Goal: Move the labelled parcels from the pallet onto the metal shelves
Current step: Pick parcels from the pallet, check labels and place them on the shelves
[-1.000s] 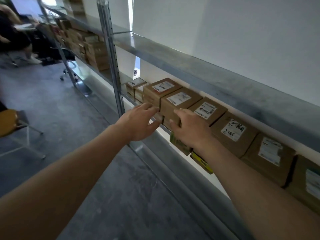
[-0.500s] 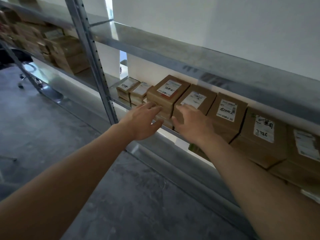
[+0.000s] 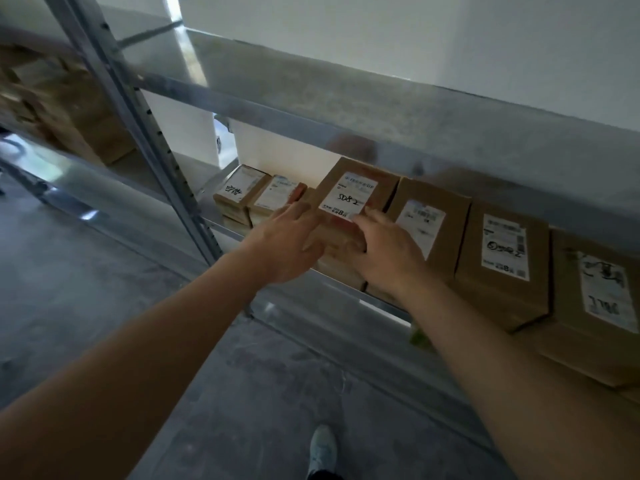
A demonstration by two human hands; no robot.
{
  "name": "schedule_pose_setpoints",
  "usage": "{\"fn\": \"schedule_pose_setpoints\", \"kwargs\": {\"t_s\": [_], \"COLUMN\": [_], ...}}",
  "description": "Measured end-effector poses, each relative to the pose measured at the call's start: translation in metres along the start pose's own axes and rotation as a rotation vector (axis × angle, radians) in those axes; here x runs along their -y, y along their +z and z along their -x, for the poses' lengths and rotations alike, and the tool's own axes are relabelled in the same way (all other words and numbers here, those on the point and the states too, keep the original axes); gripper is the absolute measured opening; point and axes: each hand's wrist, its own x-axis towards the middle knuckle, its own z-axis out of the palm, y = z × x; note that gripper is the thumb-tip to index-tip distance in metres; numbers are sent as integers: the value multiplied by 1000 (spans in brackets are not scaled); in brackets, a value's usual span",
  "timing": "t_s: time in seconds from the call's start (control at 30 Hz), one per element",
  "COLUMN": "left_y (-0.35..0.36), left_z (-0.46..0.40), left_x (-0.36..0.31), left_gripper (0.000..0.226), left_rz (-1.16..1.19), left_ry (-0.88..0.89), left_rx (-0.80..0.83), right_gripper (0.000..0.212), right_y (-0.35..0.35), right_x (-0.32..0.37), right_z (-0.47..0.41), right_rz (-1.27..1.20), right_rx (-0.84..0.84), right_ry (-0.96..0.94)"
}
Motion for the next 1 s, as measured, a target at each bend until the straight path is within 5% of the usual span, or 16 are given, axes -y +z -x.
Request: {"fn": "schedule_pose_setpoints", "kwargs": {"t_s": [0.5, 1.0], "left_y": [23, 18], "left_z": [-79, -94], "left_x": [57, 134], "left_gripper": [60, 54], "left_rz": [78, 206], "left_ry": [147, 440], "left_rx": [86, 160], "right_gripper": [38, 49], "right_y": [35, 65], "right_x": [7, 78], "right_z": [-54, -68], "right_rz": [155, -90], "right_rx": [-160, -241], "right_ry": [236, 446]}}
